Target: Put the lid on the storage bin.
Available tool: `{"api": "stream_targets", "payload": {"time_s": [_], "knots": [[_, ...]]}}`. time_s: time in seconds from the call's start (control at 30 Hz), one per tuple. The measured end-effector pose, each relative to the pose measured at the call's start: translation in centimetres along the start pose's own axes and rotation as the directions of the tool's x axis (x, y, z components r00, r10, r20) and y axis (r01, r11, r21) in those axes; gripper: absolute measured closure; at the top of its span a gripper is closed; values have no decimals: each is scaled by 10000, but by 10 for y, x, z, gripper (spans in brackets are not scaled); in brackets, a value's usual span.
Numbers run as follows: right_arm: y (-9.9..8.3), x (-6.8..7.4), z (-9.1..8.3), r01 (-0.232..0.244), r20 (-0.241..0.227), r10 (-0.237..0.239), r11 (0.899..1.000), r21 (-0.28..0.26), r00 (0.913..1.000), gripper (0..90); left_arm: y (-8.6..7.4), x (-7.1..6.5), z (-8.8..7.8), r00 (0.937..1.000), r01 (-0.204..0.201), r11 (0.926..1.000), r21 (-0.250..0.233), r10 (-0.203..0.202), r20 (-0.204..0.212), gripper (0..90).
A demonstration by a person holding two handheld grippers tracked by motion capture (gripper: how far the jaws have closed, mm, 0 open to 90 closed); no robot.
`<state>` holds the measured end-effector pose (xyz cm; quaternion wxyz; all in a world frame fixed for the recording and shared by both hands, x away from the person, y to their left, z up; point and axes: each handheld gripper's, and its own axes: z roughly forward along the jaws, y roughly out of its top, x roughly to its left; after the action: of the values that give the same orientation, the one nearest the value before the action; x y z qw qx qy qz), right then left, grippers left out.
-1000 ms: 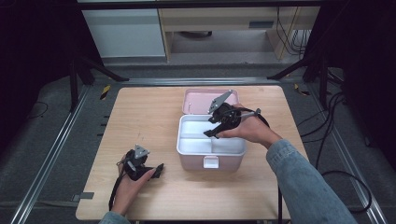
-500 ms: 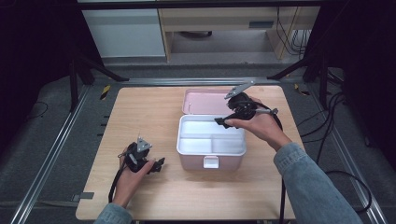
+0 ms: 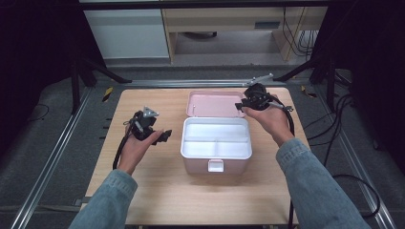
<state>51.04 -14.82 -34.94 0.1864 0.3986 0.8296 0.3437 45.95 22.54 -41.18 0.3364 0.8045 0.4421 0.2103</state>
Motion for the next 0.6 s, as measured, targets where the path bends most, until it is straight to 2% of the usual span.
{"api": "stream_targets", "payload": {"time_s": [0.07, 0.2, 0.33, 0.4, 0.47, 0.53, 0.6], "knots": [[0, -7, 4, -357, 164, 357, 9994, -1, 9992, 683, 14, 4, 3, 9999, 25, 10000, -41, -25, 111, 153], [0, -18, 11, -671, 525, 666, 9977, 70, 9964, 720, 44, 8, 11, 9999, -16, 9997, -247, 18, 120, 204], [2, -30, 17, -1049, 885, 1052, 9945, -76, 9905, 734, 72, 7, 23, 9999, 79, 9984, -569, -71, 138, 303], [4, -36, 20, -1237, 1056, 1231, 9923, -10, 9868, 722, 87, 5, 29, 9999, -62, 9981, -614, 68, 88, 342], [4, -40, 25, -1413, 1152, 1402, 9900, 8, 9834, 697, 95, 3, 35, 9999, -97, 9985, -540, 101, 63, 357], [4, -44, 32, -1709, 1187, 1693, 9853, 30, 9784, 666, 107, 0, 47, 9995, -280, 9989, -368, 274, -177, 369], [3, -47, 39, -1896, 1177, 1881, 9819, 16, 9751, 642, 110, -1, 50, 9995, -260, 9991, -327, 253, -195, 383]]}}
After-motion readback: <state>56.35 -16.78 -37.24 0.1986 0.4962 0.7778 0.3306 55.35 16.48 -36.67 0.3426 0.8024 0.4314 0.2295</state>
